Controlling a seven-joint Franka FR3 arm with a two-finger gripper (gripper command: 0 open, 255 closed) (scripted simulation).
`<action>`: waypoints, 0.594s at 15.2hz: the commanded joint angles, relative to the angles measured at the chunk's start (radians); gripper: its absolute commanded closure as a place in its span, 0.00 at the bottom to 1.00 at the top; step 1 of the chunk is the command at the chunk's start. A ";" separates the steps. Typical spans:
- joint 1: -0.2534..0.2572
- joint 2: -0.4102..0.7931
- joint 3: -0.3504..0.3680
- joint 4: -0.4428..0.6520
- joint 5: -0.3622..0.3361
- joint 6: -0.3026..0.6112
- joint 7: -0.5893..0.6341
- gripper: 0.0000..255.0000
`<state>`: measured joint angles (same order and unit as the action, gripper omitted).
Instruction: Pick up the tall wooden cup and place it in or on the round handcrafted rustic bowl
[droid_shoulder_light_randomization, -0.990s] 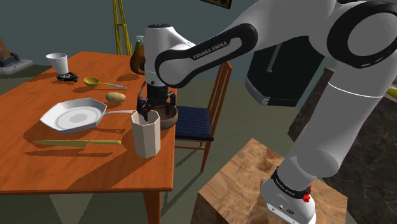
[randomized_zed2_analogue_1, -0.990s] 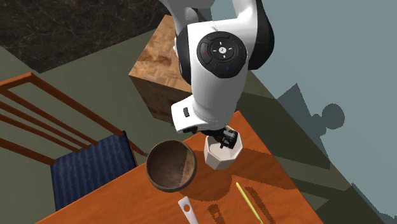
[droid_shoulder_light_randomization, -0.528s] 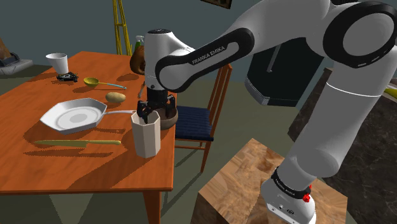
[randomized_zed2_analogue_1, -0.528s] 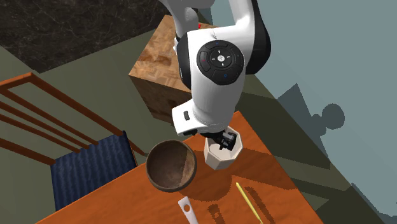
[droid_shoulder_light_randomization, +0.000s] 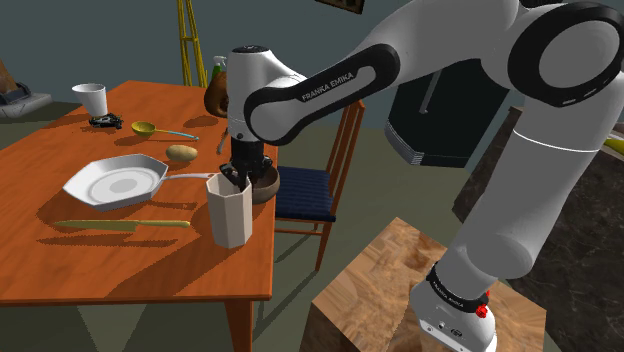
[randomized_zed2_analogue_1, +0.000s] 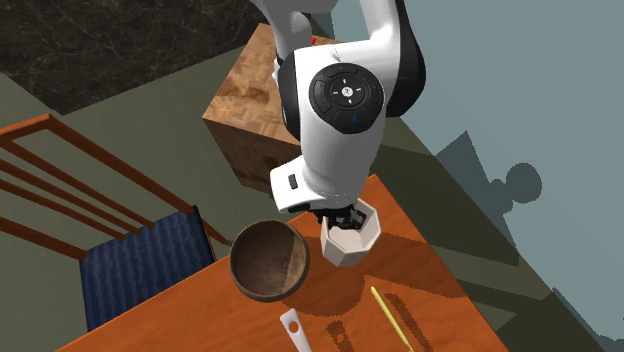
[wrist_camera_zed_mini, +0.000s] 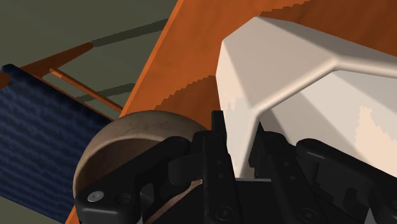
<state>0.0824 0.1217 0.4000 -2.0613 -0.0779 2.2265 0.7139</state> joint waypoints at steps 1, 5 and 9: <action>0.000 0.000 0.000 0.000 0.000 0.001 0.000 1.00; 0.000 -0.006 0.001 0.007 0.004 -0.011 -0.003 1.00; -0.003 -0.030 0.002 0.034 0.018 -0.061 -0.013 1.00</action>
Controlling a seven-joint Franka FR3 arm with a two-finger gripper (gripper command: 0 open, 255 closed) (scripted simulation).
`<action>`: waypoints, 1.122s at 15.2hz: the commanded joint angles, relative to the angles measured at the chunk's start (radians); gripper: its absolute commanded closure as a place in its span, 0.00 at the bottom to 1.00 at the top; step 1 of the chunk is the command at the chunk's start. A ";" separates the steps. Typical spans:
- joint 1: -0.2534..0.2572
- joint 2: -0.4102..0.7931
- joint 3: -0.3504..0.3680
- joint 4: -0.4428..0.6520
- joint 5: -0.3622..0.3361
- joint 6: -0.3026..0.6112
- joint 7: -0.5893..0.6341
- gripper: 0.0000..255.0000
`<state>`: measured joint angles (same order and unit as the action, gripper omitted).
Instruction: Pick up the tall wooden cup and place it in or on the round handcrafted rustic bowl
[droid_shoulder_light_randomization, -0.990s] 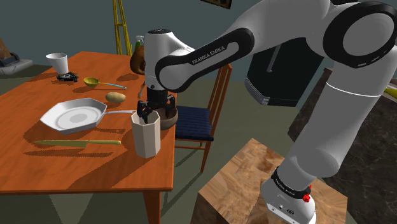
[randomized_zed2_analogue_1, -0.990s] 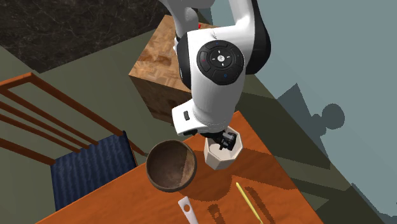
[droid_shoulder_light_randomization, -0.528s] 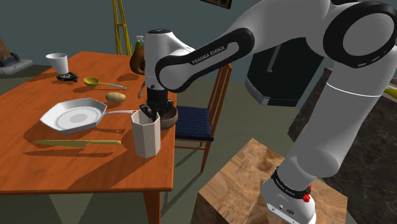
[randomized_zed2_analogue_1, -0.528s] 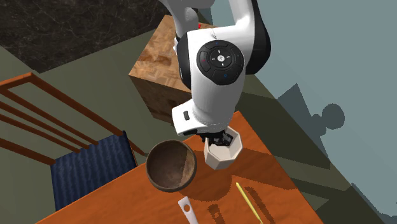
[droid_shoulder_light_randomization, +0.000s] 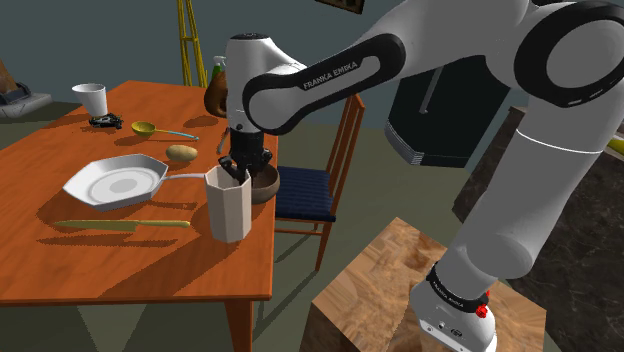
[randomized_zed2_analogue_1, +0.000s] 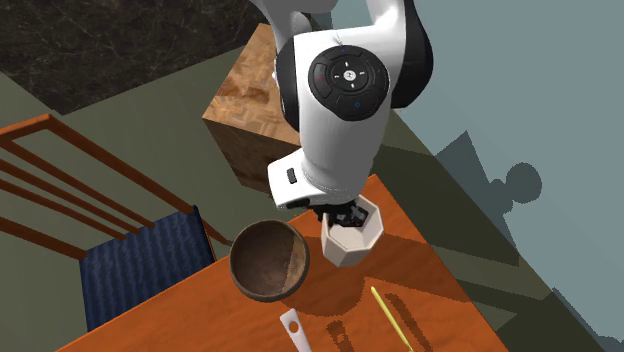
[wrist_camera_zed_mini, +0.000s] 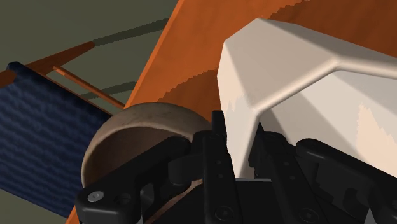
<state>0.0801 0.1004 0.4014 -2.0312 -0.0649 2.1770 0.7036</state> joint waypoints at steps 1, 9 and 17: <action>-0.001 -0.015 0.001 0.012 0.008 -0.024 -0.005 1.00; -0.004 -0.051 0.002 0.080 0.027 -0.126 -0.019 1.00; -0.005 -0.074 0.001 0.163 0.039 -0.230 -0.028 1.00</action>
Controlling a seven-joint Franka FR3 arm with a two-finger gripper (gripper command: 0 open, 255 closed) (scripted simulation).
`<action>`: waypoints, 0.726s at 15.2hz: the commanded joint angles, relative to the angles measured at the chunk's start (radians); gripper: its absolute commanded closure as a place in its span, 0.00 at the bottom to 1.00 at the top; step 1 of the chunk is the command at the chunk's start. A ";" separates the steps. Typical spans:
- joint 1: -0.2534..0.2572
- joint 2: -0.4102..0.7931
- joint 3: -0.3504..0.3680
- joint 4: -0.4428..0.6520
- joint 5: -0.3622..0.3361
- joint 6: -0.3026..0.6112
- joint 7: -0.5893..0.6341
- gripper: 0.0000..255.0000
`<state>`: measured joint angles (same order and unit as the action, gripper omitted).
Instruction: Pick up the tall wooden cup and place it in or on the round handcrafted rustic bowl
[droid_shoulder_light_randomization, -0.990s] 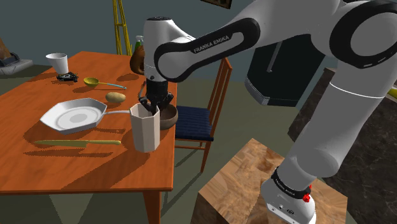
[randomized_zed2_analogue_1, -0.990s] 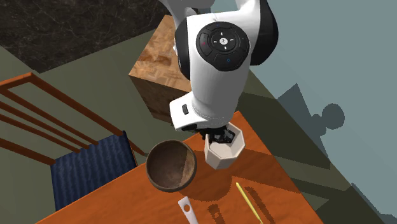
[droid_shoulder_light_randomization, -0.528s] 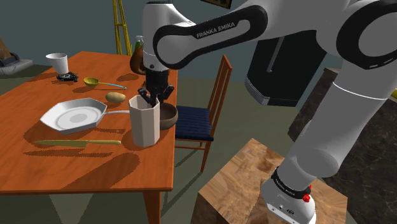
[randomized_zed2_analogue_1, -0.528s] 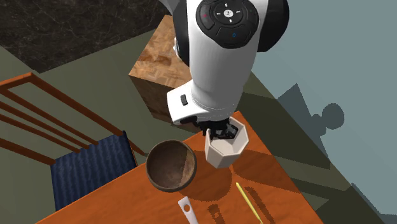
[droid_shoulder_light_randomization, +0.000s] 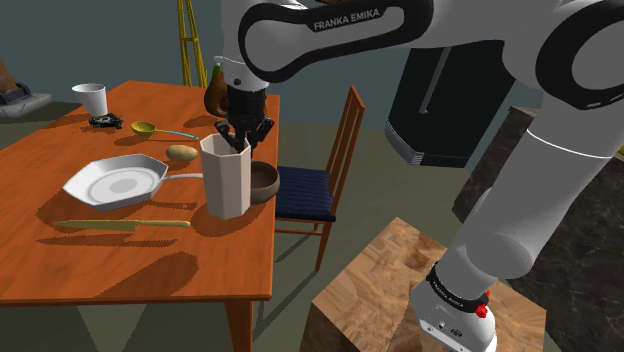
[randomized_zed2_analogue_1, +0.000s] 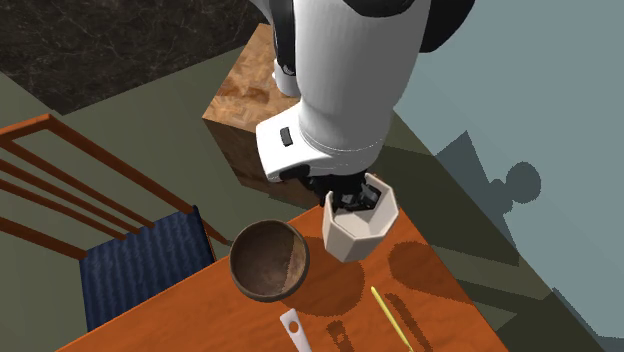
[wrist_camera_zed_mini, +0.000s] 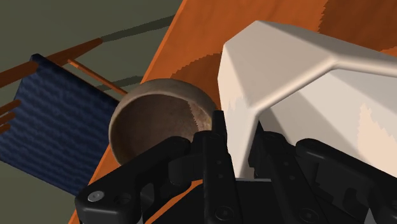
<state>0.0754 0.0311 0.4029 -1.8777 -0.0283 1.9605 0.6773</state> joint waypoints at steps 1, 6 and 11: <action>-0.001 -0.007 0.000 0.021 0.003 -0.026 -0.003 1.00; -0.001 -0.012 0.000 0.082 0.006 -0.092 -0.005 1.00; -0.001 -0.013 0.000 0.140 0.006 -0.151 -0.006 1.00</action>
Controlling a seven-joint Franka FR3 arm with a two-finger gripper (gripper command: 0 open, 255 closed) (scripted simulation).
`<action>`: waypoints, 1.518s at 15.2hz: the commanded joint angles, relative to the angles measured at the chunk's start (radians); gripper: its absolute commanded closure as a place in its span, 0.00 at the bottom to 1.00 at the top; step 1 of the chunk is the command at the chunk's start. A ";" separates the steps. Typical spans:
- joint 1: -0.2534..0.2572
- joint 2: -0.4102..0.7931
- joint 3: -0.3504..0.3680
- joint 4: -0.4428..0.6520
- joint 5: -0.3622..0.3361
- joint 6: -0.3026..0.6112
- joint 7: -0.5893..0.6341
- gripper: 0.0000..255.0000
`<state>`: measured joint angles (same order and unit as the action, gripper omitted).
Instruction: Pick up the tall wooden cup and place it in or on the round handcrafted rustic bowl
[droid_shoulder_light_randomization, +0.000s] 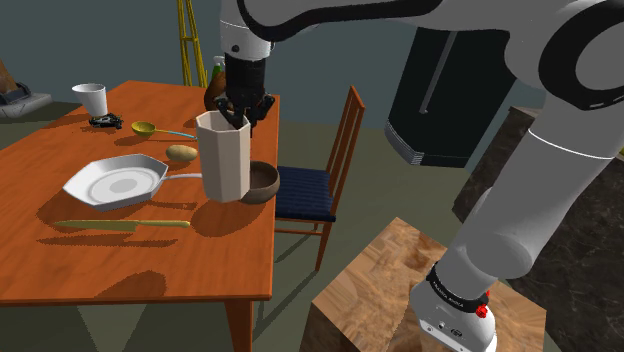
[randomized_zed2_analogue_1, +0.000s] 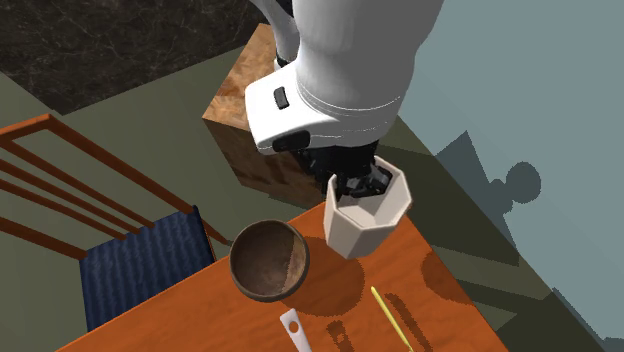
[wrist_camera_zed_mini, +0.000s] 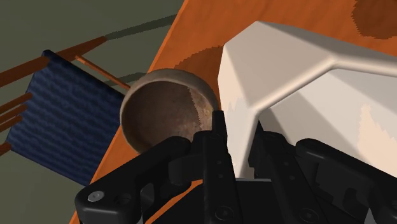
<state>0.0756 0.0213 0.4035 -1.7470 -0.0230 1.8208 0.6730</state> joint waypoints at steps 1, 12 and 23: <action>-0.011 0.003 -0.011 0.027 0.000 -0.024 -0.023 1.00; -0.115 0.140 -0.106 0.322 -0.026 -0.185 -0.228 1.00; -0.137 0.146 -0.121 0.229 -0.023 -0.085 -0.262 1.00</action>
<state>-0.0610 0.1715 0.2828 -1.4995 -0.0475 1.7195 0.4116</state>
